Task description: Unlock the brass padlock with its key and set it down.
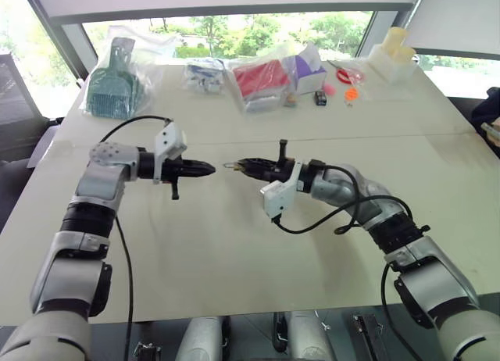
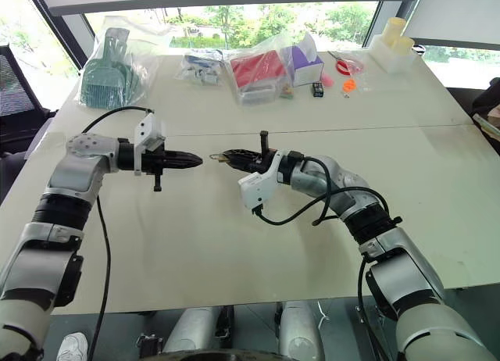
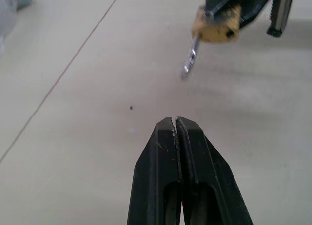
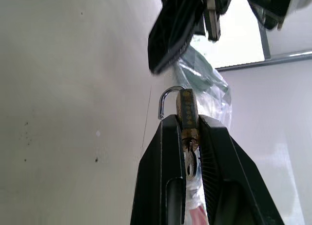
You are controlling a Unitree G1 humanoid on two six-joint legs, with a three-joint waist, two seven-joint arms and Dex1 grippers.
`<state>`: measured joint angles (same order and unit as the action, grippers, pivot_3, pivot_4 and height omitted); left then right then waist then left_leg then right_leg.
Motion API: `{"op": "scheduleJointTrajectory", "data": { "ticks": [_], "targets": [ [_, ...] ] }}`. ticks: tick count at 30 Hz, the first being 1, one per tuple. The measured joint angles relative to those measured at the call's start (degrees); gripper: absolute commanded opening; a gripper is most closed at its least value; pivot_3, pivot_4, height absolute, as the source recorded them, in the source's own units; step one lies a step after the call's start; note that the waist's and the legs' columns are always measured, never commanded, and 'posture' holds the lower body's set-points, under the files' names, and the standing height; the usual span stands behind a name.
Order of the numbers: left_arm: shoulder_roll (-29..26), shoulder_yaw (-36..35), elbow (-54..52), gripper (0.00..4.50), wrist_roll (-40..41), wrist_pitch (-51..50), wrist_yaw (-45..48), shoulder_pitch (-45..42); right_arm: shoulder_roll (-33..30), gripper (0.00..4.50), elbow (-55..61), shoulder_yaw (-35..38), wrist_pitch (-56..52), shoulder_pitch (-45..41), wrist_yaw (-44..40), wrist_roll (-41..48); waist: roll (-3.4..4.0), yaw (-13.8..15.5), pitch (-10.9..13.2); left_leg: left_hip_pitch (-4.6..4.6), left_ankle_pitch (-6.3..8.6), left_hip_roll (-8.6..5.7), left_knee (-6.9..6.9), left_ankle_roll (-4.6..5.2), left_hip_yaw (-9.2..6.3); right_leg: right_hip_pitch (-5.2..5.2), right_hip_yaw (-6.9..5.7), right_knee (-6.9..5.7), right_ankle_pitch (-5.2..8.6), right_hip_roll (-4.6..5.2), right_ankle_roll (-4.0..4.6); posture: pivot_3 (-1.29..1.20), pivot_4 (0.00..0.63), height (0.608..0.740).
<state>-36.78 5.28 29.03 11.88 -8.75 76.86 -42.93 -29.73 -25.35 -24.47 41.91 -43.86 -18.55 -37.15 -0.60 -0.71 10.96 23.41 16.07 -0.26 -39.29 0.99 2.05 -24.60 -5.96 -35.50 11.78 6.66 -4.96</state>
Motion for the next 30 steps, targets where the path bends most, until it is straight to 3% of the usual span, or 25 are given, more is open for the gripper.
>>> {"op": "scheduleJointTrajectory", "data": {
  "ticks": [8,12,19,27,30],
  "targets": [
    [-0.88,-0.99,-4.47,0.06,0.14,0.06,-2.48,4.09,0.56,0.0,-18.34,-5.56,-3.91,-8.09,19.28,-15.14,0.01,-0.3,0.01,-0.02,-0.19,0.0,0.11,-0.33,0.15,-0.11,0.17,-0.06,0.01,0.0,0.01,0.0,0.15,0.74],
    [-0.86,-1.26,-5.55,0.06,0.18,-0.83,-3.48,5.02,1.89,0.0,-21.57,-8.77,-2.78,-8.54,20.97,-16.89,0.01,-0.41,0.0,-0.05,-0.19,0.01,0.11,-0.33,0.24,-0.13,0.24,-0.07,0.01,-0.01,0.01,0.0,0.15,0.74],
    [-0.86,-1.64,-7.71,0.06,1.14,-1.16,-4.63,6.43,1.77,0.0,-20.03,-9.3,1.7,-8.01,12.39,-11.7,-0.01,-0.41,-0.02,-0.12,-0.05,0.02,0.12,-0.1,0.27,-0.1,0.32,-0.09,0.01,-0.02,0.01,0.0,0.15,0.74],
    [-0.59,-1.65,-7.54,0.06,1.2,-1.07,-5.25,6.41,1.65,0.0,-16.45,-7.88,1.46,-5.52,-3.03,-1.25,-0.01,-0.12,-0.02,-0.12,-0.02,0.02,0.11,-0.04,0.3,-0.09,0.33,-0.09,0.0,-0.02,0.0,0.0,0.15,0.74],
    [-0.06,-1.64,-6.86,0.0,1.2,-0.85,-5.62,6.1,1.67,1.3,-15.39,-7.41,0.15,-4.95,-6.76,1.39,-0.01,-0.09,-0.02,-0.12,-0.02,0.02,0.1,-0.04,0.32,-0.09,0.33,-0.09,0.0,-0.02,0.0,0.0,0.15,0.74]
  ]
}}
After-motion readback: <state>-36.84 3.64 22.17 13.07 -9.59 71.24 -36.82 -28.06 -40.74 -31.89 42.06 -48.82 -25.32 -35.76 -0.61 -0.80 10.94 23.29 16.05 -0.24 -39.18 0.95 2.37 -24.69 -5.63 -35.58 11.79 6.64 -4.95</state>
